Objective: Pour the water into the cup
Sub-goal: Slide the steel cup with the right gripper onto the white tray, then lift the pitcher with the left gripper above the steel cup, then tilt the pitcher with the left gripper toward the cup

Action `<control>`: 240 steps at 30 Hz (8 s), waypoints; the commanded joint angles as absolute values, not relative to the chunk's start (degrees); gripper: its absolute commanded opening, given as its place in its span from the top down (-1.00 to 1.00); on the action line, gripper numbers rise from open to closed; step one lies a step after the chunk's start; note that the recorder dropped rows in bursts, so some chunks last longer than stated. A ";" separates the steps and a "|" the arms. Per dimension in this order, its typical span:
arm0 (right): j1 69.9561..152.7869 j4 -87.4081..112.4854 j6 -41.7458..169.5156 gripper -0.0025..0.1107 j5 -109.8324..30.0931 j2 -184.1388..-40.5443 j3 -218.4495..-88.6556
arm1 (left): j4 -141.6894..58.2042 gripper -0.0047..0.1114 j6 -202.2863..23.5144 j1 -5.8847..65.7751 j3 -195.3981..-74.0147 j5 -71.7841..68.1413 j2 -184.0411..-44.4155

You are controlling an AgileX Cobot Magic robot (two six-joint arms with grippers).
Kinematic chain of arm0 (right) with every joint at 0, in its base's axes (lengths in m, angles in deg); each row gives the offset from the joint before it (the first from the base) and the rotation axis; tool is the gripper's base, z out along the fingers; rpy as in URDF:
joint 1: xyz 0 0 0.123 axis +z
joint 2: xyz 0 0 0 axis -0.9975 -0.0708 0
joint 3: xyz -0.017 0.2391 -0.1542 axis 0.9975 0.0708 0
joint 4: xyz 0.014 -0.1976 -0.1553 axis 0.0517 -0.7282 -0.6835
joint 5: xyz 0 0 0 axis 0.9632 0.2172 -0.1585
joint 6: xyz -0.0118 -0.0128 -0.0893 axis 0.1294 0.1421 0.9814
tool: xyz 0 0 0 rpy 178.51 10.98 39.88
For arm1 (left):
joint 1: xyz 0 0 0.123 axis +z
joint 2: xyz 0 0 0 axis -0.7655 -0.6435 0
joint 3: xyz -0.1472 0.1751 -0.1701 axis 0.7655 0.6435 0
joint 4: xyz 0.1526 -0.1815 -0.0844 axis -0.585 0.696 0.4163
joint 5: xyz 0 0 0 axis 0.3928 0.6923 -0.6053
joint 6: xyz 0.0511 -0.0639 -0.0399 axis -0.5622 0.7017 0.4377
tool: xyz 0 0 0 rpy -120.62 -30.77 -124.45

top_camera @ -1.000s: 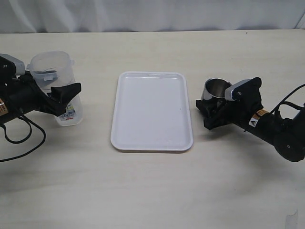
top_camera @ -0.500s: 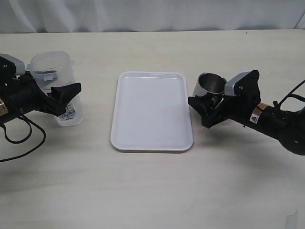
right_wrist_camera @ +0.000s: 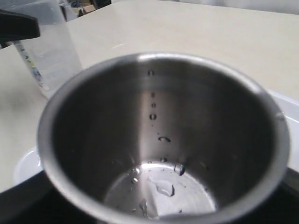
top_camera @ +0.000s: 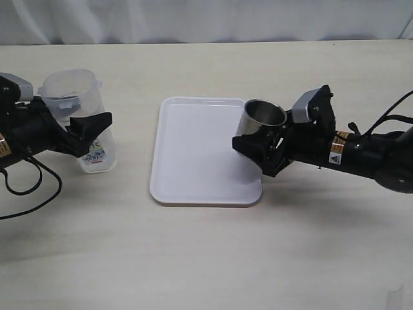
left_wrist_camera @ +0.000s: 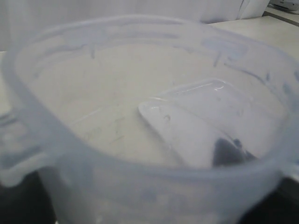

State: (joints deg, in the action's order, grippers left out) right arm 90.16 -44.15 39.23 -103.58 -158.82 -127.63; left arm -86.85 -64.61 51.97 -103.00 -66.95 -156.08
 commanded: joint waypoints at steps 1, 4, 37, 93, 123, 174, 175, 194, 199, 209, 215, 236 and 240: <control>91.61 -47.11 39.35 0.88 -104.43 -158.21 -128.75 | -89.50 0.92 -62.41 51.90 -104.54 -70.18 -155.27; 92.17 -51.20 36.60 0.88 -103.98 -158.21 -130.57 | -90.23 0.92 -62.33 51.90 -105.22 -70.53 -155.27; 97.41 -56.89 36.84 0.88 -101.20 -164.63 -143.97 | -98.14 0.92 -56.41 34.42 -129.64 -46.64 -155.27; 100.03 -66.31 36.36 0.88 -105.97 -164.63 -146.66 | -97.40 0.92 -78.30 31.89 -130.78 -44.14 -155.27; 100.03 -71.97 35.36 0.88 -109.83 -169.91 -153.21 | -97.55 0.92 -84.85 31.89 -130.78 -44.67 -155.27; 100.03 -74.46 35.36 0.88 -109.83 -172.62 -156.57 | -96.30 0.92 -106.44 31.89 -130.78 -48.92 -155.27; 100.03 -74.59 35.36 0.88 -109.83 -172.61 -157.03 | -96.30 0.92 -106.80 31.89 -130.78 -48.92 -155.27; 100.03 -76.33 35.04 0.88 -109.83 -172.61 -159.90 | -96.15 0.92 -108.04 31.89 -130.78 -48.94 -155.27; 100.03 -77.20 34.64 0.88 -109.83 -172.61 -161.71 | -96.15 0.92 -109.05 31.89 -130.78 -48.94 -155.27; 100.03 -76.59 32.92 0.88 -109.83 -172.61 -162.61 | -96.15 0.92 -111.28 31.89 -130.78 -48.94 -155.27; 100.03 -76.59 32.92 0.88 -109.83 -172.61 -162.61 | -96.15 0.92 -112.75 31.89 -130.78 -48.94 -155.27; 100.03 -78.11 32.51 0.88 -109.83 -172.61 -162.61 | -95.50 0.92 -118.70 31.89 -130.78 -49.47 -155.27; 100.03 -78.20 32.51 0.88 -109.83 -172.61 -162.61 | -95.50 0.92 -118.70 31.89 -130.78 -49.47 -155.27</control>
